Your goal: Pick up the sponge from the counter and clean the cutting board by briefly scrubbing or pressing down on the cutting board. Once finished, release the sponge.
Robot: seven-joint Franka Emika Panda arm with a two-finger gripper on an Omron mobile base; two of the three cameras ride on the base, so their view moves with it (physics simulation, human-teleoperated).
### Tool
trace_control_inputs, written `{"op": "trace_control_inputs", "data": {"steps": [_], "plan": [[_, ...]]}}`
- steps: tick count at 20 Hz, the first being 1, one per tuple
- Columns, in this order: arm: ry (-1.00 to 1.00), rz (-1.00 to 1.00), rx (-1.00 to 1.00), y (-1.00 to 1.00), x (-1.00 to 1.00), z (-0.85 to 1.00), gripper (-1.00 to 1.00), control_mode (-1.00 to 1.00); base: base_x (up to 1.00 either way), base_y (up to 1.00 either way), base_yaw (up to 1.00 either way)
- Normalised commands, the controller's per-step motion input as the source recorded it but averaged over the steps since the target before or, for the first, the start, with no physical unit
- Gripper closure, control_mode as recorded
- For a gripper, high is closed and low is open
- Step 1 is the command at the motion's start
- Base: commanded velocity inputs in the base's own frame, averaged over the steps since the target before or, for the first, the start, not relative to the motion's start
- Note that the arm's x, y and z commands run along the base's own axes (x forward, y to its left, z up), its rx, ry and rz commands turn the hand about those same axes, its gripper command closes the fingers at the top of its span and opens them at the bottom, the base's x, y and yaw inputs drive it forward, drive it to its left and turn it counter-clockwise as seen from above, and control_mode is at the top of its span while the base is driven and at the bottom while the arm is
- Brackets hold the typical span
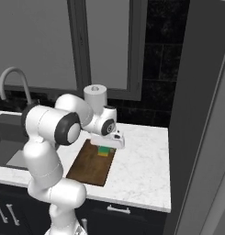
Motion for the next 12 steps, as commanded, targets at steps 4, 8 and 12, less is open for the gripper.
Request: {"op": "trace_control_inputs", "data": {"steps": [4, 8, 12], "plan": [[0.00, 0.00, 0.00, 0.48, -0.23, 0.06, 1.00, -1.00, 0.00, 0.00, 0.00], [0.00, 0.00, 0.00, 0.37, -0.04, -0.13, 1.00, -1.00, 0.00, 0.00, 0.00], [0.00, 0.00, 0.00, 0.11, 0.00, -0.84, 1.00, -1.00, 0.00, 0.00, 0.00]]}}
